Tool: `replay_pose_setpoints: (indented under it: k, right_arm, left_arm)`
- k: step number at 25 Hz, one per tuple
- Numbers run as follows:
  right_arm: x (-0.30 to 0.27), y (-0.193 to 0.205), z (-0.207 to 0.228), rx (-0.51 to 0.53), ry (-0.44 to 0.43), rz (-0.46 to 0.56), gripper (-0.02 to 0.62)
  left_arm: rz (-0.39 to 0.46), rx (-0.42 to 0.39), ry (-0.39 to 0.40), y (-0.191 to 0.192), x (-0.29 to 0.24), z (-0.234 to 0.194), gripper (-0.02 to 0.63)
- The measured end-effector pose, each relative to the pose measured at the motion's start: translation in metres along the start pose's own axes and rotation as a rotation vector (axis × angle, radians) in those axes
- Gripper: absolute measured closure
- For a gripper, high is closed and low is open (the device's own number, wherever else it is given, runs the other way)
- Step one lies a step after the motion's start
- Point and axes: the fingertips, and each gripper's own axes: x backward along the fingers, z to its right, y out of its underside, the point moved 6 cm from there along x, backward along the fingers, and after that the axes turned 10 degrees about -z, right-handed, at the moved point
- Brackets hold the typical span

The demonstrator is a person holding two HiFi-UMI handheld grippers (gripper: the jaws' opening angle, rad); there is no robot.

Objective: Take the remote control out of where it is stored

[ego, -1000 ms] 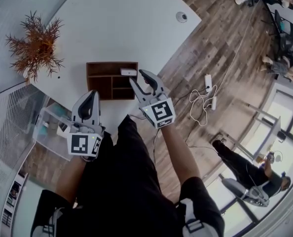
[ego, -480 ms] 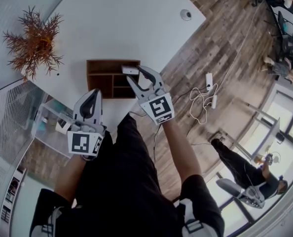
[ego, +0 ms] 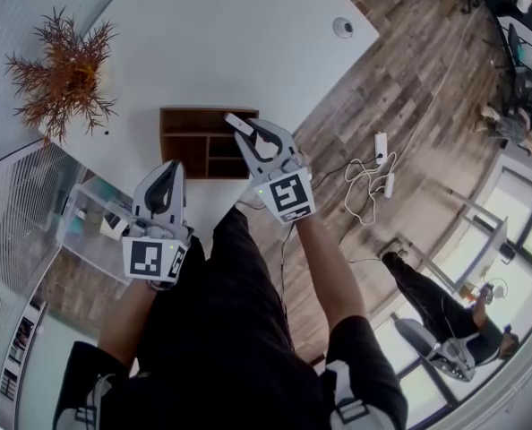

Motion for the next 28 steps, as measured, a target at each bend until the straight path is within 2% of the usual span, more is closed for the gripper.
replay_pose_setpoints:
  k: [8, 28]
  right_arm:
    - [0.001, 0.002, 0.0, 0.034, 0.005, -0.004, 0.515]
    - [0.013, -0.009, -0.003, -0.001, 0.031, 0.071, 0.516]
  left_arm:
    - [-0.003, 0.008, -0.005, 0.002, -0.002, 0.0, 0.6]
    - [0.024, 0.001, -0.013, -0.004, 0.007, 0.003, 0.6]
